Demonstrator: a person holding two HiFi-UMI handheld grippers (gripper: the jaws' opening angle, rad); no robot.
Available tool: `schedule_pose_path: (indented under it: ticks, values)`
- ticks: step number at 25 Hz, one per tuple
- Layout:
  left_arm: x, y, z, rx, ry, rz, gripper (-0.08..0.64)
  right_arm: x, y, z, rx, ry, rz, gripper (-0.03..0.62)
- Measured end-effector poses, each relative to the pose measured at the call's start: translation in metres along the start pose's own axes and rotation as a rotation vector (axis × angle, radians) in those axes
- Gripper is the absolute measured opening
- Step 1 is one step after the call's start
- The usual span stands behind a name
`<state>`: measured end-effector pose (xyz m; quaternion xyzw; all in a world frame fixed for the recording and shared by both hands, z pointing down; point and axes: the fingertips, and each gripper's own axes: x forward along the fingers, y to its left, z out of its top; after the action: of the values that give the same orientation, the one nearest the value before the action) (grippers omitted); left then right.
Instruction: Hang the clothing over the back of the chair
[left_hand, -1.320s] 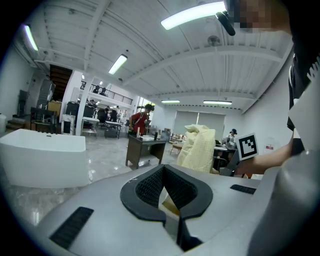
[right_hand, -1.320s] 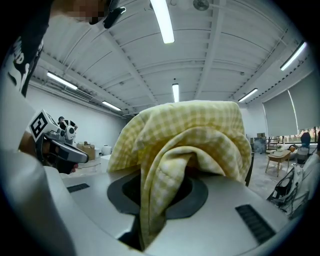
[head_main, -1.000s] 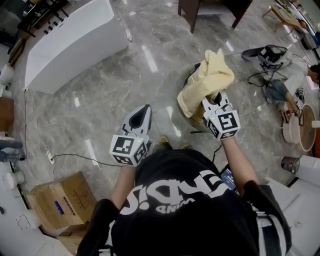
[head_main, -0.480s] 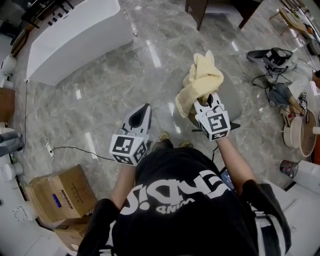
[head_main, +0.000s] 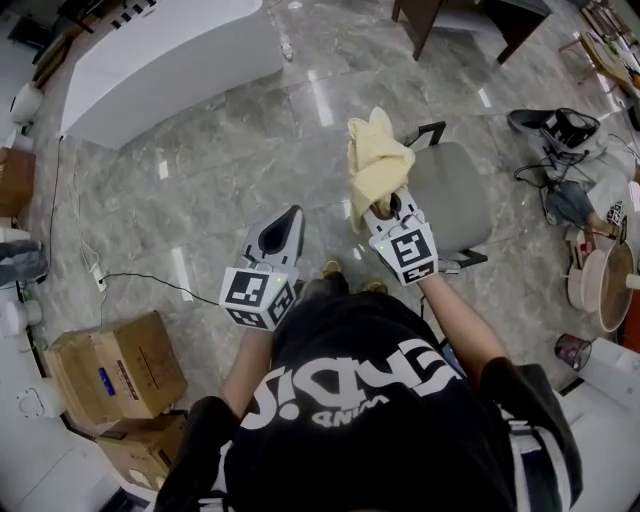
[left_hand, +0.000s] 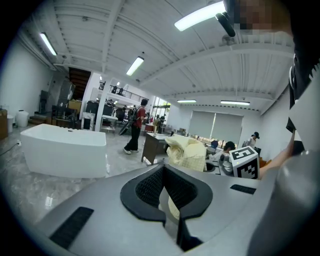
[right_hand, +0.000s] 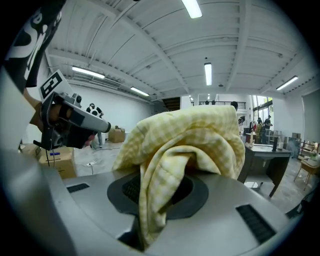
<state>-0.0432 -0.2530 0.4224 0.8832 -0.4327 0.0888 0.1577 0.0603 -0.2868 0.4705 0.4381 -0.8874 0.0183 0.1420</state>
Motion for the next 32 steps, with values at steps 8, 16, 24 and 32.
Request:
schedule_pose_path:
  ticks: [8, 16, 24, 32]
  values:
    - [-0.012, 0.021, -0.003, -0.024, -0.003, 0.040, 0.015, 0.024, 0.031, -0.023, -0.176, 0.119, 0.106, 0.061]
    - [-0.014, 0.021, -0.007, -0.038, -0.009, 0.042, 0.015, 0.031, 0.046, -0.039, -0.309, 0.225, 0.324, 0.061]
    - [-0.018, 0.024, -0.009, -0.054, -0.018, 0.058, 0.015, 0.039, 0.054, -0.049, -0.343, 0.305, 0.409, 0.069]
    - [-0.021, 0.025, -0.007, -0.057, -0.022, 0.068, 0.015, 0.041, 0.053, -0.069, -0.350, 0.408, 0.425, 0.200]
